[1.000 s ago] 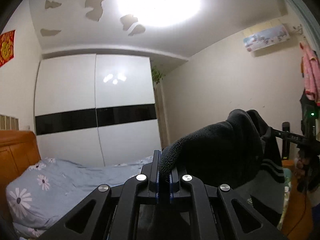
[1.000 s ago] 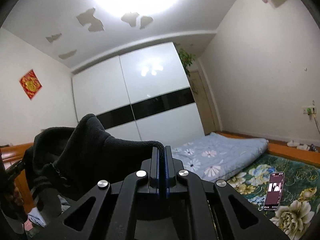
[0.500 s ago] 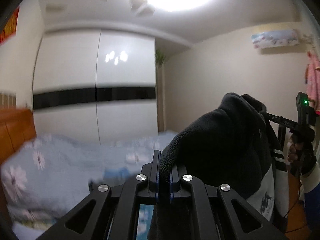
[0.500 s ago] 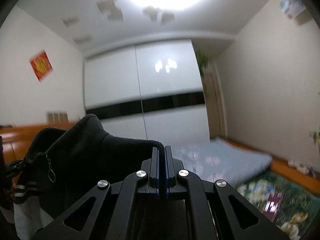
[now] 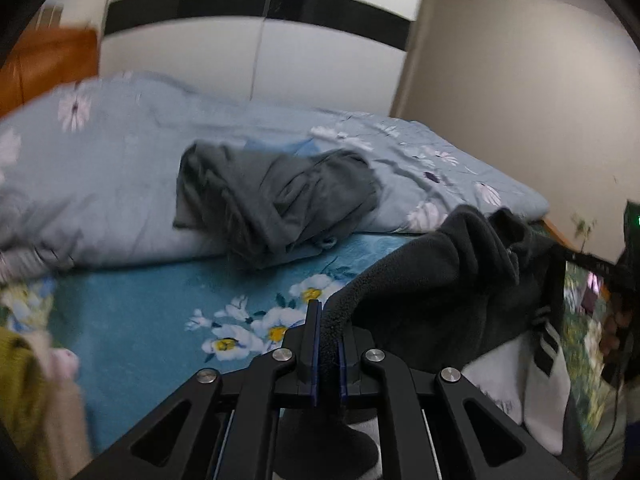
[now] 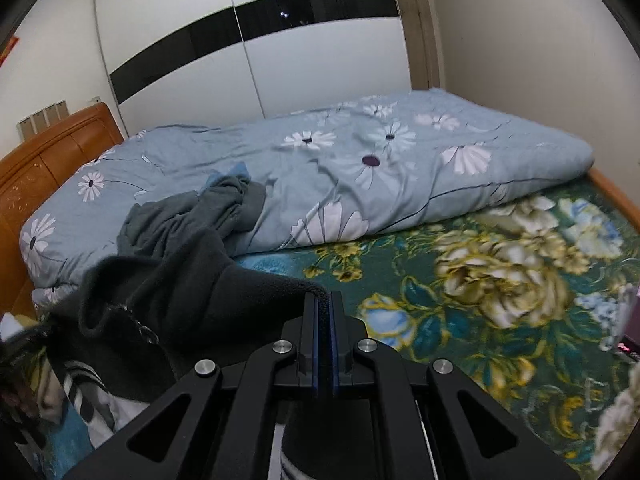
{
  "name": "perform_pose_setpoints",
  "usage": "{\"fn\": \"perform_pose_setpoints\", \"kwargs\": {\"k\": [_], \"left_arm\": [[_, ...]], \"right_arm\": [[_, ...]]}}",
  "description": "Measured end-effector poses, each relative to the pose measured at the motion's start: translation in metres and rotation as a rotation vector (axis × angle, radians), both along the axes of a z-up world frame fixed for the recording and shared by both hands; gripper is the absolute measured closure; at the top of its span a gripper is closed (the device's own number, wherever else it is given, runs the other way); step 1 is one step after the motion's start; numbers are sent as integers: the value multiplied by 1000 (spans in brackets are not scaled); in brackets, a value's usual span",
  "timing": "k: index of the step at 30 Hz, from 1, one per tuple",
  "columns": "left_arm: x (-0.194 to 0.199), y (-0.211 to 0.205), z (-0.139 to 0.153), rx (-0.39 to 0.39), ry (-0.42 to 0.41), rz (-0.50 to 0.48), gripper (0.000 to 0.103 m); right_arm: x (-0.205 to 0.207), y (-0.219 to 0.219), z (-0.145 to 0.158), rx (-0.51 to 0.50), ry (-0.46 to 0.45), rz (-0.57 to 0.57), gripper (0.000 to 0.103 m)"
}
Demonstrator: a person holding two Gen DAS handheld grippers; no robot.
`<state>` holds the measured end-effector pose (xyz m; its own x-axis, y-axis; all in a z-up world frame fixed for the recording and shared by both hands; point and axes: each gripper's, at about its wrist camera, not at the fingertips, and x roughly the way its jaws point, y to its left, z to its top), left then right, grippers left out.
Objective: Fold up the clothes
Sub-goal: 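Lower the jacket flat onto the bed and open both tools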
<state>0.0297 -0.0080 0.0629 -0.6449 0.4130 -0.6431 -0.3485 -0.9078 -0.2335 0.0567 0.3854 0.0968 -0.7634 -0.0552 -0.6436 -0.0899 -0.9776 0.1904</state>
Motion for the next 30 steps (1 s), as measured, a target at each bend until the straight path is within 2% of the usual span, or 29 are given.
{"fn": "perform_pose_setpoints", "kwargs": {"k": [3,5,7,11,14,19,22,24,30], "left_arm": [[-27,7,5,-2,7,16,96],[-45,14,-3,-20,15,25,96],[-64,20,-11,-31,13,40,96],[-97,28,-50,-30,-83,71,96],[-107,35,-81,-63,-127,85,96],[-116,34,-108,-63,-184,101,96],[-121,34,-122,-69,-220,107,96],[-123,36,-130,-77,-243,111,96],[-108,46,-117,-146,-196,59,91]], "right_arm": [[-26,-3,2,25,-4,13,99],[-43,-5,4,43,-6,19,99],[-66,-2,-7,49,-22,14,99],[-100,9,-52,9,-111,-11,99],[-113,13,-87,-7,-179,-20,99],[-122,26,-129,-55,-242,-40,99],[-124,31,-139,-76,-259,-49,99],[-126,28,-141,-56,-272,-47,99],[-124,15,-130,12,-289,-10,97]]}}
